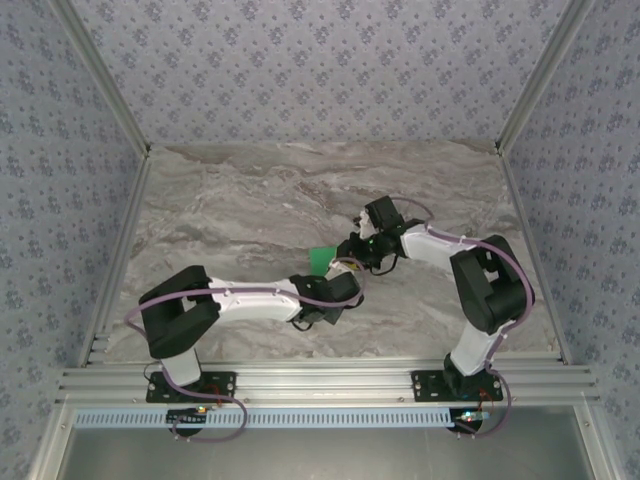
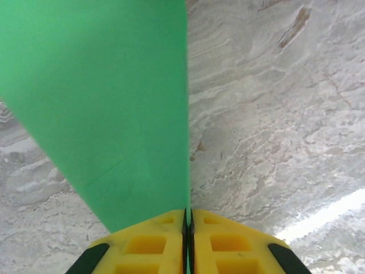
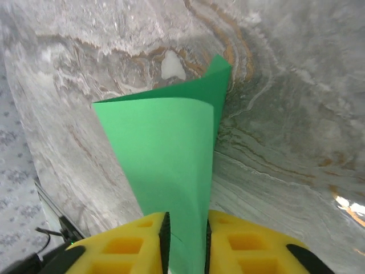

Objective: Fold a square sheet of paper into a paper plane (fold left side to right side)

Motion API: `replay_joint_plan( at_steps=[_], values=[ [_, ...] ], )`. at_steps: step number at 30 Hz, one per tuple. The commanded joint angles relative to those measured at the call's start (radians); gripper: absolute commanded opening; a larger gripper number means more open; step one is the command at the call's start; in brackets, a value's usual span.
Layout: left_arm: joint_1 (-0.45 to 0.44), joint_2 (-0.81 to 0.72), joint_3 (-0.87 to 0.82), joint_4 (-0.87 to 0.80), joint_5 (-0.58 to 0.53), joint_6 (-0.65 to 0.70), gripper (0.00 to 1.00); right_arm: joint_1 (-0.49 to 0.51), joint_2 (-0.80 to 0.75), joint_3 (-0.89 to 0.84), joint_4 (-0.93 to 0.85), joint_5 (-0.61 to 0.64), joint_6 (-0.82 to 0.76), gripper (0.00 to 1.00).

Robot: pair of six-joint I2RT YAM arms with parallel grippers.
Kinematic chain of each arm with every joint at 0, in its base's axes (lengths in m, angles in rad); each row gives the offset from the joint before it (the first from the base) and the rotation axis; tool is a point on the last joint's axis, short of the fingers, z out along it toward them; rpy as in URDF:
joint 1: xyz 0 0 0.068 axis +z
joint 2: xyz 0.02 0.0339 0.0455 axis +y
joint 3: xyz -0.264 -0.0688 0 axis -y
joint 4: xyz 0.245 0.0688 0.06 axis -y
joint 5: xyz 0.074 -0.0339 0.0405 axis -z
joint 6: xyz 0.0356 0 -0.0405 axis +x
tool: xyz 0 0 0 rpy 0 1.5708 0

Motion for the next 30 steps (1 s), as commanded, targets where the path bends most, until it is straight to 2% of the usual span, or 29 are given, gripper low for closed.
replay_joint_plan(
  at_steps=[1, 5, 8, 13, 20, 30],
  values=[
    [0.033, -0.073, -0.040, 0.072, 0.084, -0.024, 0.10, -0.035, -0.120, -0.006, -0.008, 0.054, -0.075, 0.42],
    [0.074, -0.112, -0.086, 0.152, 0.173, -0.039, 0.10, -0.124, -0.230, -0.100, 0.054, 0.037, -0.082, 0.64],
    [0.105, -0.118, -0.108, 0.211, 0.251, -0.057, 0.10, -0.180, -0.278, -0.154, 0.056, 0.014, -0.109, 0.70],
    [0.153, -0.104, -0.131, 0.312, 0.371, -0.092, 0.10, -0.190, -0.302, -0.202, 0.007, 0.033, -0.210, 0.71],
    [0.213, -0.079, -0.177, 0.466, 0.490, -0.169, 0.09, -0.168, -0.297, -0.319, 0.168, 0.014, -0.197, 0.67],
    [0.242, -0.028, -0.197, 0.563, 0.569, -0.220, 0.08, -0.119, -0.245, -0.340, 0.241, 0.024, -0.202, 0.66]
  ],
)
